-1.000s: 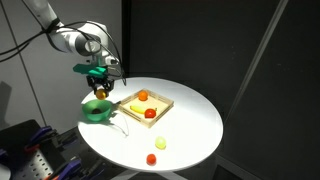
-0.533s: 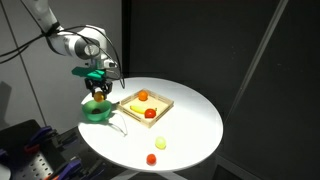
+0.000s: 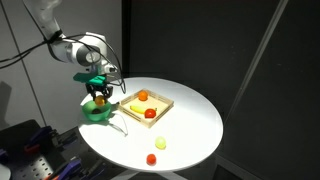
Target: Put the yellow object in the bowl
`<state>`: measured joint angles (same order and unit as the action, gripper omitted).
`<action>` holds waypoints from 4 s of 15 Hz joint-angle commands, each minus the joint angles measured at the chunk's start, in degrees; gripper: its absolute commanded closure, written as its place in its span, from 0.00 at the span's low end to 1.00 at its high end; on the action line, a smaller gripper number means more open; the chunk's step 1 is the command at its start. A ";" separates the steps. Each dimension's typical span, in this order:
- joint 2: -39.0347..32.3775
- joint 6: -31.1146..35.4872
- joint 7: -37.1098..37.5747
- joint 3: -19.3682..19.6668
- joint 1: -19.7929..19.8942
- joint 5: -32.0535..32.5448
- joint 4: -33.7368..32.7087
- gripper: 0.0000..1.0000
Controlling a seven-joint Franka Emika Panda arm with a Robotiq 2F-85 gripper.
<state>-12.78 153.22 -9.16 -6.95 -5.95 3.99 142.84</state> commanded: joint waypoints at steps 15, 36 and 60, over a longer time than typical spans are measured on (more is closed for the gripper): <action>0.49 -2.75 5.80 2.23 0.00 1.06 -0.12 0.00; 18.28 -16.40 11.81 5.16 3.56 -2.75 2.15 0.00; 23.85 -16.87 12.14 5.58 4.51 -2.44 4.77 0.00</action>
<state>11.06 136.44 3.03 -1.13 -1.68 1.63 147.67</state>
